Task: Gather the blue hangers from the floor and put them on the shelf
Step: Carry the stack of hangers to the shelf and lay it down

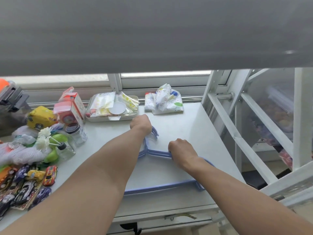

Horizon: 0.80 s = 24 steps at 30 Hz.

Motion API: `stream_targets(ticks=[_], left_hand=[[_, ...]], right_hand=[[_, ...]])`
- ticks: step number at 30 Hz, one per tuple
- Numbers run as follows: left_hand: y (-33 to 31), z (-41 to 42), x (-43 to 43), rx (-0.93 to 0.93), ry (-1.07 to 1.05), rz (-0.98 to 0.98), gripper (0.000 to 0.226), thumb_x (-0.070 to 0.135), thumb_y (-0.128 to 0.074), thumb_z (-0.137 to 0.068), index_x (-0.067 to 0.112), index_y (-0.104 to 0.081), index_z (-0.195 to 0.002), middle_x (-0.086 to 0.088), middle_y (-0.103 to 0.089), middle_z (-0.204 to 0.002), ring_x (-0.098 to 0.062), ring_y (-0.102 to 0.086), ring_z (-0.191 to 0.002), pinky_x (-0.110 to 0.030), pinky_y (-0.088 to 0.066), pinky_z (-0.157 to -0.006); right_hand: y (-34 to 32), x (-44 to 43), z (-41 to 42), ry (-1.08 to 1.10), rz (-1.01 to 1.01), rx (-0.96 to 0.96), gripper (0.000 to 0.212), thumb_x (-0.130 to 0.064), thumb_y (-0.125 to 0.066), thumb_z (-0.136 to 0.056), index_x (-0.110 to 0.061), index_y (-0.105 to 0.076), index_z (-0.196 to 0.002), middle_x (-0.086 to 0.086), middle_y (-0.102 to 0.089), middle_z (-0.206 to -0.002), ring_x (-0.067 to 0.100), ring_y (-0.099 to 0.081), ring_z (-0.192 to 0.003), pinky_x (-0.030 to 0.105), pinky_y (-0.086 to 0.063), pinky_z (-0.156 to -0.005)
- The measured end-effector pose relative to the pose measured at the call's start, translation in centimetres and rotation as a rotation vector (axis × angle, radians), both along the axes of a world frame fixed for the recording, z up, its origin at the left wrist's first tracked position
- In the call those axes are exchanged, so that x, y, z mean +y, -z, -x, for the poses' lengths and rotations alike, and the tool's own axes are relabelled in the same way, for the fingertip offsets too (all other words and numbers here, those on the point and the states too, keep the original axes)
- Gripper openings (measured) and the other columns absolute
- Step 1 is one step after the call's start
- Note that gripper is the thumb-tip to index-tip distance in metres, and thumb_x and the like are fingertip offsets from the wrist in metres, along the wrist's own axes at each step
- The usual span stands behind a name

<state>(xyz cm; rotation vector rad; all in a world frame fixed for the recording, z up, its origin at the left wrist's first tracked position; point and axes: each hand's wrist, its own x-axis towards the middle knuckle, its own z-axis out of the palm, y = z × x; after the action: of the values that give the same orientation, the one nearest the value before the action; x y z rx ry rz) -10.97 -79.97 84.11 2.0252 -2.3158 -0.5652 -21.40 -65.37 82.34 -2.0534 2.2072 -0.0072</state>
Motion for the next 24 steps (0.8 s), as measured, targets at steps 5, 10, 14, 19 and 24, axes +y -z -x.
stream_targets(ticks=[5,10,14,19,24], left_hand=[[-0.41,0.34,-0.40,-0.003,-0.012,-0.028,0.035,-0.004,-0.061,-0.074,0.004,-0.067,-0.107,-0.016,-0.067,-0.116,-0.035,-0.068,-0.102,-0.042,-0.060,-0.078],[-0.19,0.37,-0.66,0.003,-0.034,-0.023,0.034,-0.001,-0.065,-0.070,0.006,-0.069,-0.103,-0.013,-0.070,-0.112,-0.033,-0.070,-0.099,-0.040,-0.060,-0.078],[-0.15,0.43,-0.74,-0.037,-0.005,-0.010,0.038,-0.005,-0.064,-0.071,0.006,-0.067,-0.107,-0.014,-0.067,-0.116,-0.033,-0.067,-0.103,-0.040,-0.060,-0.075],[-0.18,0.81,-0.88,-0.081,0.011,0.008,0.040,-0.004,-0.065,-0.070,0.007,-0.067,-0.109,-0.012,-0.065,-0.120,-0.032,-0.064,-0.108,-0.041,-0.060,-0.076],[0.29,0.77,-0.89,-0.108,-0.007,0.003,0.042,-0.002,-0.070,-0.067,0.009,-0.069,-0.107,-0.010,-0.067,-0.116,-0.030,-0.065,-0.107,-0.040,-0.060,-0.077]], right_hand=[[0.02,-0.09,-0.09,-0.006,-0.012,-0.004,0.024,0.014,-0.050,-0.075,-0.010,-0.049,-0.073,0.004,-0.028,-0.060,0.033,-0.044,-0.069,0.032,-0.035,-0.062],[0.09,-0.34,-0.26,0.024,0.002,-0.017,0.025,0.014,-0.050,-0.075,-0.004,-0.064,-0.086,0.011,-0.046,-0.075,0.033,-0.046,-0.070,0.033,-0.039,-0.063],[-0.01,-0.37,-0.19,0.029,-0.012,-0.023,0.024,0.015,-0.050,-0.075,-0.005,-0.062,-0.084,0.009,-0.043,-0.072,0.033,-0.045,-0.071,0.033,-0.039,-0.063],[-0.20,-0.25,-0.24,0.038,-0.024,-0.042,0.026,0.016,-0.050,-0.075,-0.010,-0.051,-0.076,0.010,-0.043,-0.073,0.033,-0.045,-0.070,0.033,-0.037,-0.063],[-0.06,-0.35,-0.21,0.056,-0.012,-0.062,0.026,0.016,-0.050,-0.075,-0.006,-0.061,-0.082,0.012,-0.047,-0.080,0.033,-0.045,-0.071,0.033,-0.038,-0.063]])
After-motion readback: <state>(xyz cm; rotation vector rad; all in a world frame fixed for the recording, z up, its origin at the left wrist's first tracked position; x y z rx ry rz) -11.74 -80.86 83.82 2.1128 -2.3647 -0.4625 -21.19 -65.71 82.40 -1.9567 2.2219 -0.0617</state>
